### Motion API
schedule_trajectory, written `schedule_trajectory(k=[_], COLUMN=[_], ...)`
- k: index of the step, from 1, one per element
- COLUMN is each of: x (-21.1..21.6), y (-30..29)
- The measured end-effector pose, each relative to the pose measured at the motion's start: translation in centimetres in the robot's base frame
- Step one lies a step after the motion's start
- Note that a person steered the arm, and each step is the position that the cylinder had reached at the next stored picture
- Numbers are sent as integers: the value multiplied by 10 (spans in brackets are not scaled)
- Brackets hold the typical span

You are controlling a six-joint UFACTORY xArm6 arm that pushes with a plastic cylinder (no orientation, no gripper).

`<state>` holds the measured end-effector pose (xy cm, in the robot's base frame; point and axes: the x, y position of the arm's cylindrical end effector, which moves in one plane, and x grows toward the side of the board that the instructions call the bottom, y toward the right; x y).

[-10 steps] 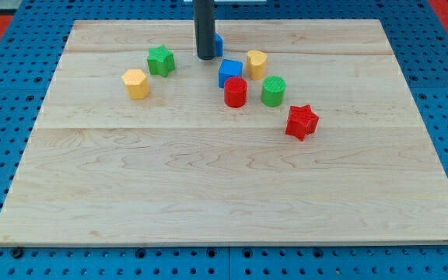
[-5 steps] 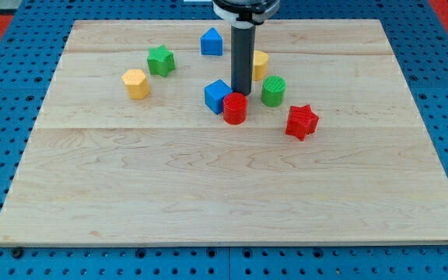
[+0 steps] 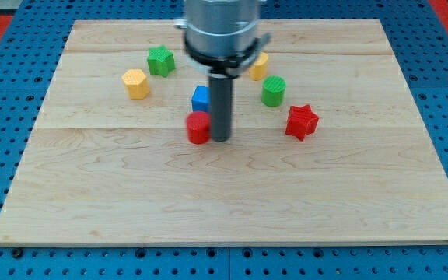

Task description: Place the red circle below the yellow hexagon

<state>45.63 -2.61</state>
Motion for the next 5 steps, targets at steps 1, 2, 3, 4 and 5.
schedule_trajectory(k=[1, 2, 3, 4, 5], x=[-10, -15, -23, -8, -6], y=[-38, -52, -64, -32, 28])
